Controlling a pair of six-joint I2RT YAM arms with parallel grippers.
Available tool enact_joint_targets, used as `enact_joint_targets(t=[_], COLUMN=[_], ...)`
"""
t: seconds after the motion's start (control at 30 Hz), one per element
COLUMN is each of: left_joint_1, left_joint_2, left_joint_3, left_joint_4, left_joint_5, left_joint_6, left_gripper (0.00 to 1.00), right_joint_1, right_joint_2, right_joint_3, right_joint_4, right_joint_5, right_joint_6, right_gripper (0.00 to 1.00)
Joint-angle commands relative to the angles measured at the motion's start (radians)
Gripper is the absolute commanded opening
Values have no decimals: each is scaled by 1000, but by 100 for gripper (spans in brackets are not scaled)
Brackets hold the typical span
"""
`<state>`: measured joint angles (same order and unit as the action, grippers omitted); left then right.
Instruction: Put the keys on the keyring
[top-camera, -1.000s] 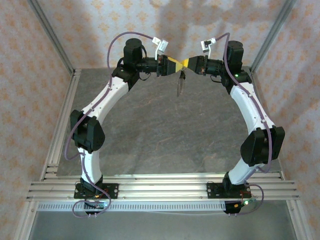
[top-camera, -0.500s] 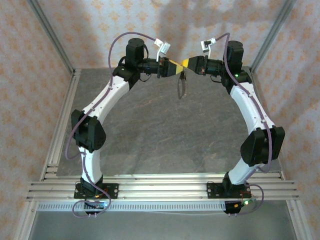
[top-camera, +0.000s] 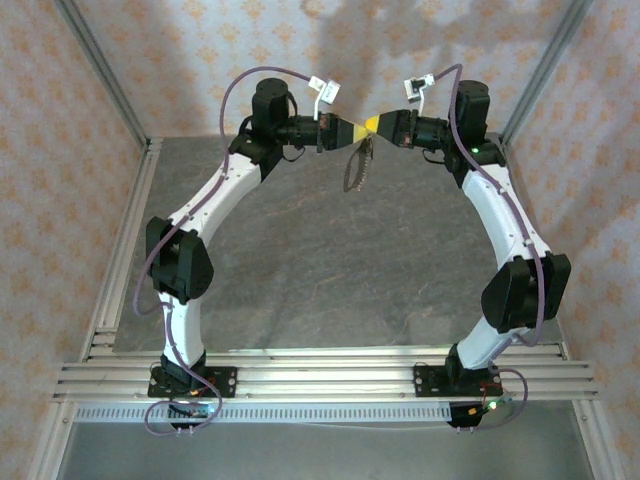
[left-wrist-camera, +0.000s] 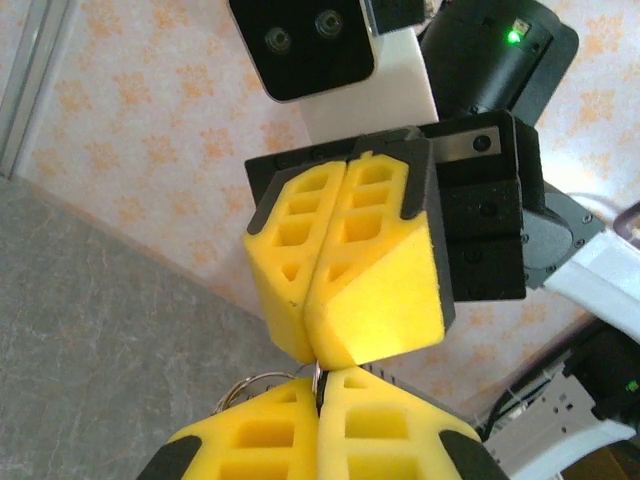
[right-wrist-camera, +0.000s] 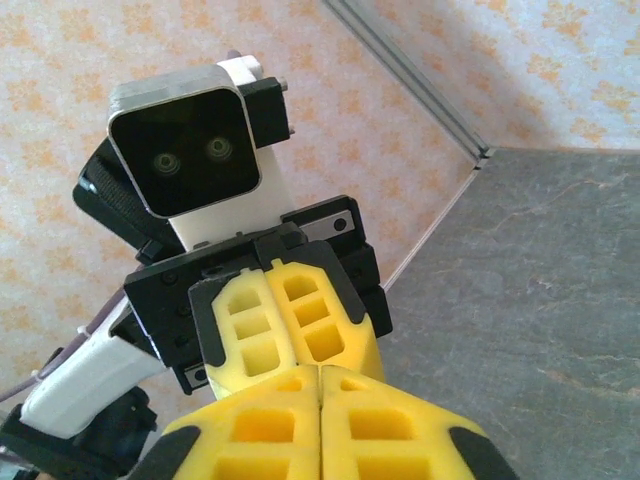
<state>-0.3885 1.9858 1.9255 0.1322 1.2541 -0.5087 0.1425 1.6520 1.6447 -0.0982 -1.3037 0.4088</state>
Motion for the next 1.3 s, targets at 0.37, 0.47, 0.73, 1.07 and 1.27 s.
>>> enact_joint_targets(t=[0.37, 0.47, 0.73, 1.07, 1.27], left_joint_1=[-18, -19, -30, -38, -39], left_joint_2=[-68, -68, -68, -68, -68], left_joint_3=[-123, -140, -152, -145, -144], left_joint_4=[363, 413, 490, 526, 541], left_joint_5=[-174, -189, -205, -214, -226], left_joint_6=[-211, -252, -314, -345, -356], left_gripper=[0, 0, 0, 0, 0], right_joint_1=[-79, -76, -21, 28, 31], right_joint_2=[-252, -247, -175, -108, -94], right_joint_3=[-404, -476, -504, -484, -526], right_joint_4=[551, 701, 916, 1016, 1125], right_joint_5=[296, 320, 380, 366, 354], right_joint_6=[387, 485, 609, 660, 719], right_gripper=[38, 38, 37, 29, 1])
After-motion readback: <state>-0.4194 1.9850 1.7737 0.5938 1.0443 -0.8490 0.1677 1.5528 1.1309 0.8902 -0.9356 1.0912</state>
